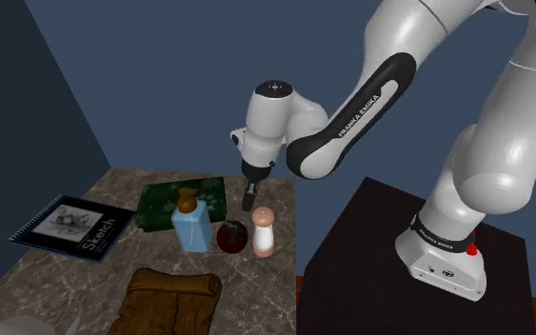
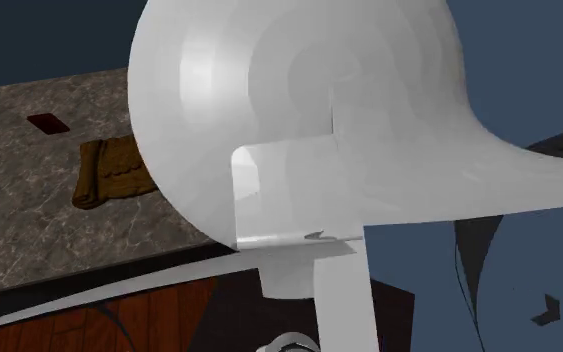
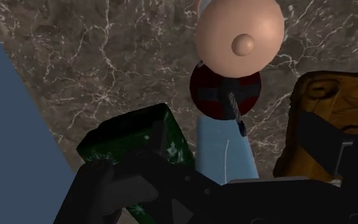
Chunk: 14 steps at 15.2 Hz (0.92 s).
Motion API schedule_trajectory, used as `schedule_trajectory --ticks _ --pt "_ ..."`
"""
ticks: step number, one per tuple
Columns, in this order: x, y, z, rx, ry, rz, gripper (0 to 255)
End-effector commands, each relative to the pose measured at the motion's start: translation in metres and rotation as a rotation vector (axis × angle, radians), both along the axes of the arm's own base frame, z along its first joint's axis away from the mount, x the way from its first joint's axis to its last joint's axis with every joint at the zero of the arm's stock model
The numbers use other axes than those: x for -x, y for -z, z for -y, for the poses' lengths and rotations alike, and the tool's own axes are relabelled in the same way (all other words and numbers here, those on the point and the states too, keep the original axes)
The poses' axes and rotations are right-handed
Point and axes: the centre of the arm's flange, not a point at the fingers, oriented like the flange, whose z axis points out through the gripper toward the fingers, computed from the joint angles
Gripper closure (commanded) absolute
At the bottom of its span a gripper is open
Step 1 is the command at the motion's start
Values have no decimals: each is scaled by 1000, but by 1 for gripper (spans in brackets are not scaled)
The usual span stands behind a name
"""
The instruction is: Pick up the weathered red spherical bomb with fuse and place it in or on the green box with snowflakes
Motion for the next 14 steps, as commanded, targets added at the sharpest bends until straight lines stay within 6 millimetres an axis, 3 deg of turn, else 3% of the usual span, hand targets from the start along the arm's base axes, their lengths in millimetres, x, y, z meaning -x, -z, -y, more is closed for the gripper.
schedule_trajectory --ticks 1,5,14 --pt "-4 23 -14 11 -29 8 0" --pt "-15 68 -42 33 -77 22 0" --pt "-26 110 -44 35 -80 23 0"
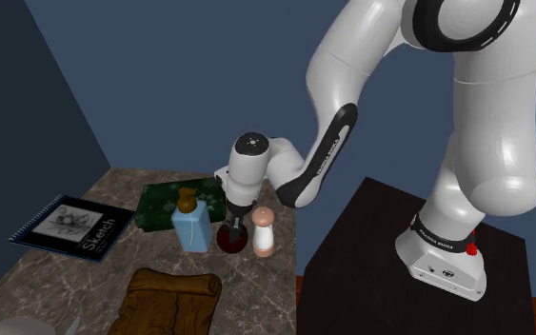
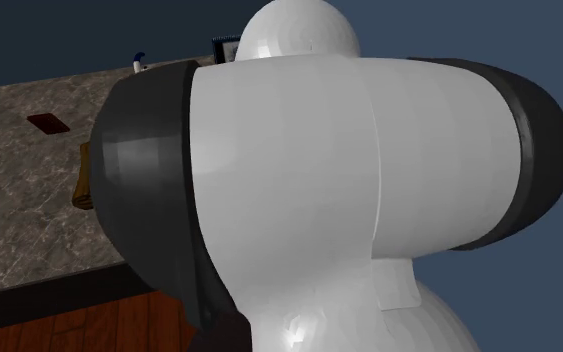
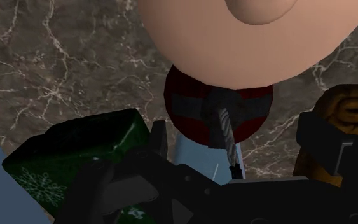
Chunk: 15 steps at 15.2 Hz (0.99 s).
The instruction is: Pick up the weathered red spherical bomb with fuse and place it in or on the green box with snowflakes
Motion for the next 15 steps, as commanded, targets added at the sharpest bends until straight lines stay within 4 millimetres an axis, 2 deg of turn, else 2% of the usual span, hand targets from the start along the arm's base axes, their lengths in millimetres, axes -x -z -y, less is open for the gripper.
schedule_trajectory --ticks 1,7,8,15 --pt "-1 4 0 0 0 1 0" --pt "-1 4 0 0 0 0 0" --pt "-1 4 0 0 0 0 255" --pt "-1 4 0 0 0 0 255"
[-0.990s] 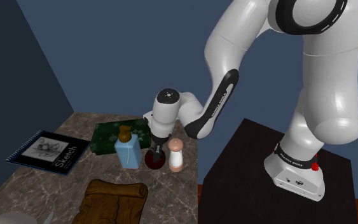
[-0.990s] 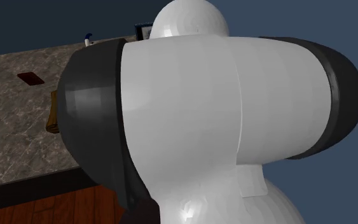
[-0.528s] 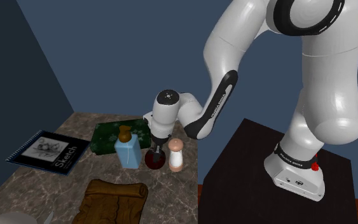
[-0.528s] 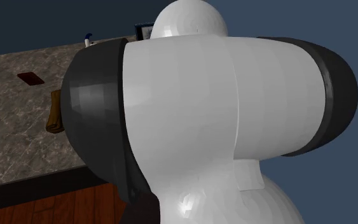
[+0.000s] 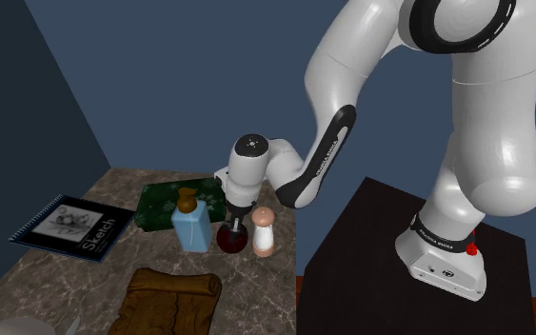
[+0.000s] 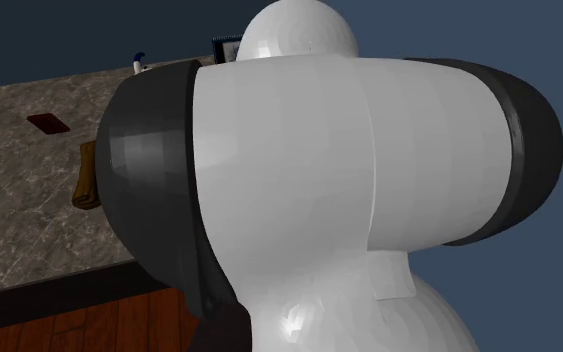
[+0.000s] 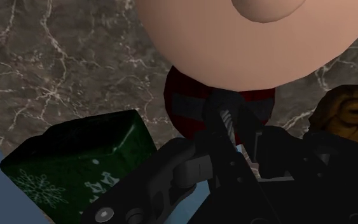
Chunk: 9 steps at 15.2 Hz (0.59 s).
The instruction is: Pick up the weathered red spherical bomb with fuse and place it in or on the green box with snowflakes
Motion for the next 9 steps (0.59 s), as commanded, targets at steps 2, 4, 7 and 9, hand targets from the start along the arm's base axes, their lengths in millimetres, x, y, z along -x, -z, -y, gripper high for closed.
schedule_trajectory --ticks 2,4,7,9 --pt "0 0 0 0 0 0 255" --pt "0 -10 0 0 0 0 255" --pt "0 -26 0 0 0 0 255" --pt "0 -37 0 0 0 0 255"
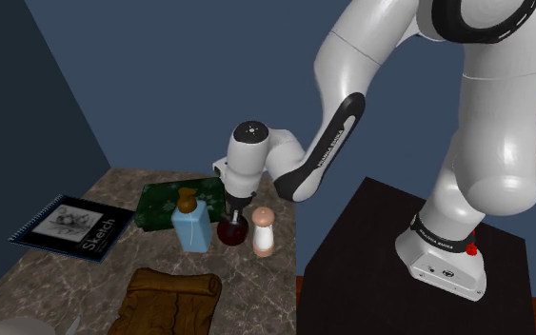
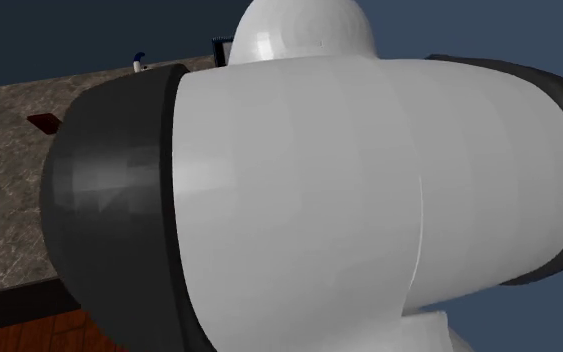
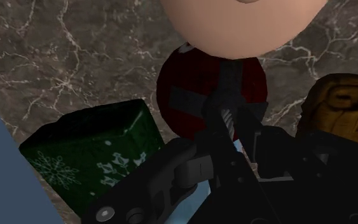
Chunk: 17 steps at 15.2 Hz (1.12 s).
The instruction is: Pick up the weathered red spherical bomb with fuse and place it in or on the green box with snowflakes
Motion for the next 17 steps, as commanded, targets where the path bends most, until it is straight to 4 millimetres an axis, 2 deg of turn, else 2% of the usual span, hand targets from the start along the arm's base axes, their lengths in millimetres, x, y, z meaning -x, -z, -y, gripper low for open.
schedule_trajectory --ticks 1,17 --pt "0 -11 -1 0 0 0 255" --pt "0 -95 -1 0 0 0 255"
